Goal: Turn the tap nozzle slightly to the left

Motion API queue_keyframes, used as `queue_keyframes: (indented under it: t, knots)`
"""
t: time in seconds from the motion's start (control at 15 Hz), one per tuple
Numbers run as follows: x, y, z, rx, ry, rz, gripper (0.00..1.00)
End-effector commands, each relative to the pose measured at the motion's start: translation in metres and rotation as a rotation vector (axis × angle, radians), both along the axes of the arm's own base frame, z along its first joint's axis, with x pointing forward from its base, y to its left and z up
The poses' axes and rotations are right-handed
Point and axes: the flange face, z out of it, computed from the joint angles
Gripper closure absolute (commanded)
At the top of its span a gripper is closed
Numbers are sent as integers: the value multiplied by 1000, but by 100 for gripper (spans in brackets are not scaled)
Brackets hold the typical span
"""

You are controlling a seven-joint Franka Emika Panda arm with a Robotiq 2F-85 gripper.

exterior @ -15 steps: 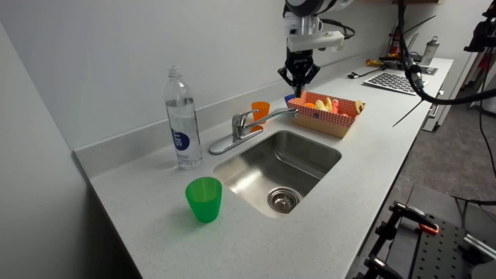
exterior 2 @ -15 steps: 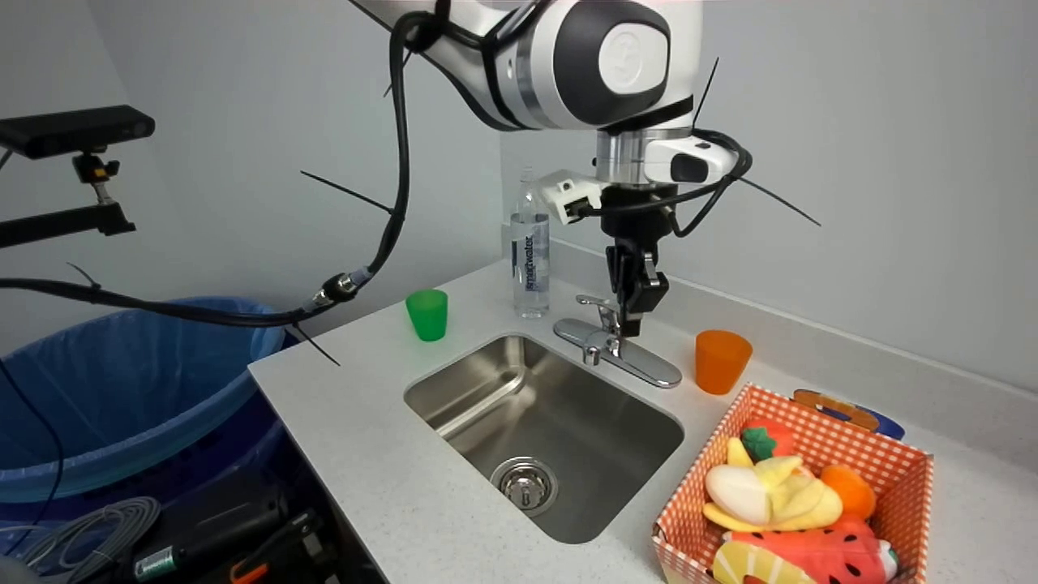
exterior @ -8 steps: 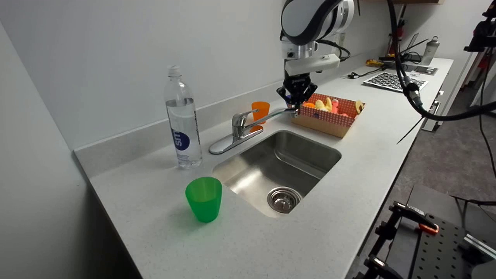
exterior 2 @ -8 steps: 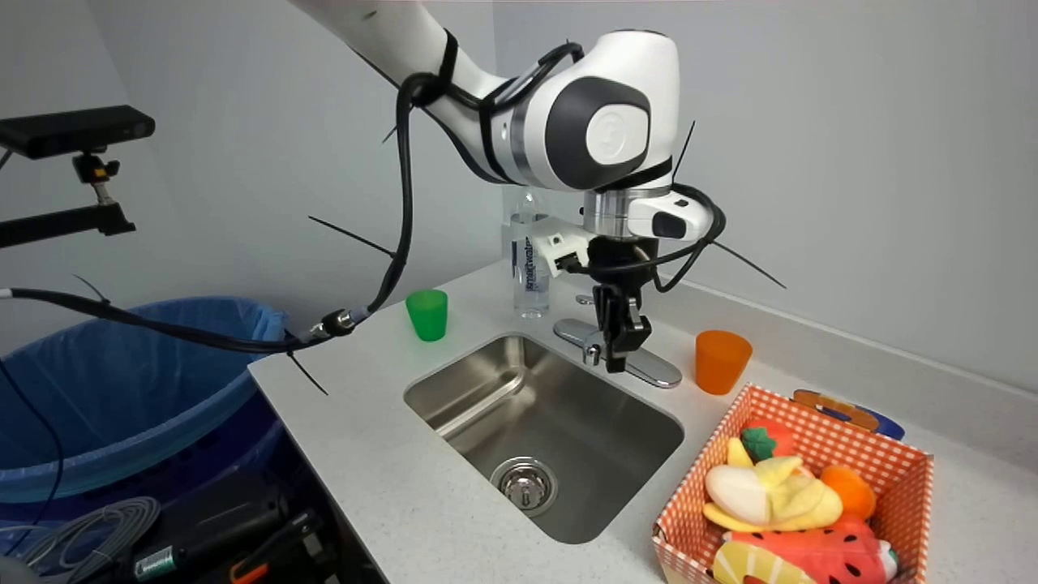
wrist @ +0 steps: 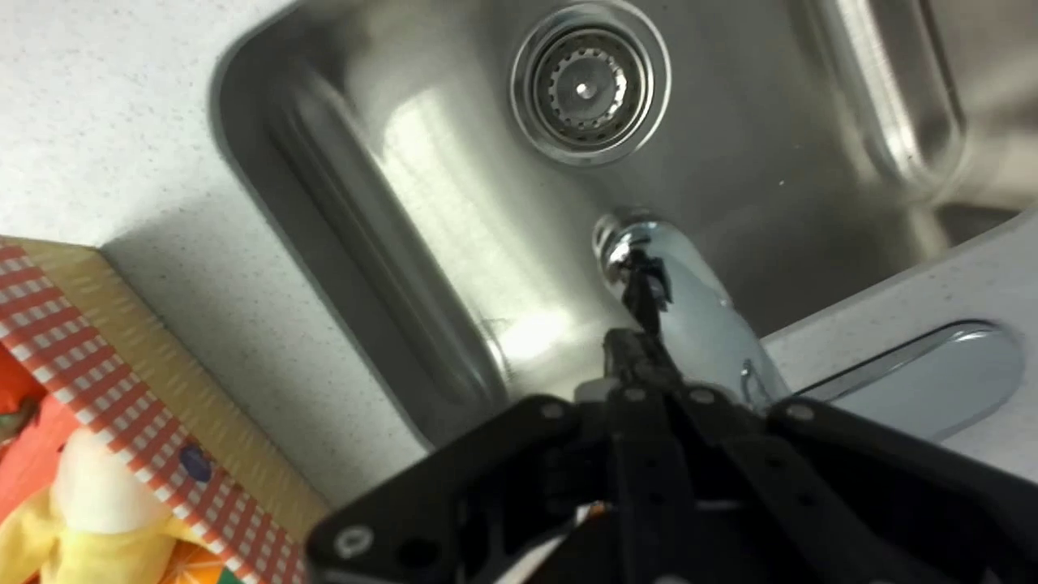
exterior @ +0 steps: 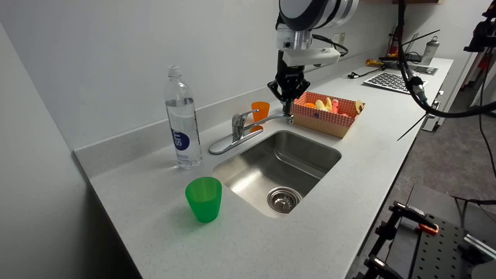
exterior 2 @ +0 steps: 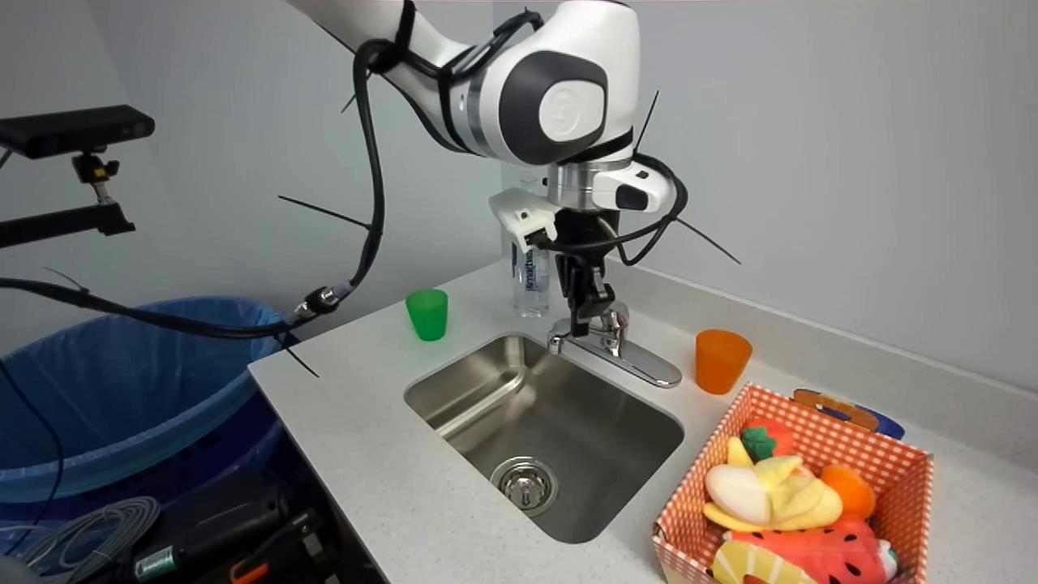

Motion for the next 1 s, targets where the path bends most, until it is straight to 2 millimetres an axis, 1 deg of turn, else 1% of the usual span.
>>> queue_keyframes:
  t: [0.0,0.2,0.33,0.4,0.53,0.87,0.93]
  knots:
    - [-19,36,13,84,-11,56,100]
    - [-24,56,12,123,-2,80,100]
    - [-23,60,15,132,-13,76,100]
    - [-20,57,18,125,-16,65,100]
    - [-15,43,22,92,-26,34,100]
    - [-10,-19,27,13,-32,-87,100]
    - [-11,-28,26,3,-33,-101,100]
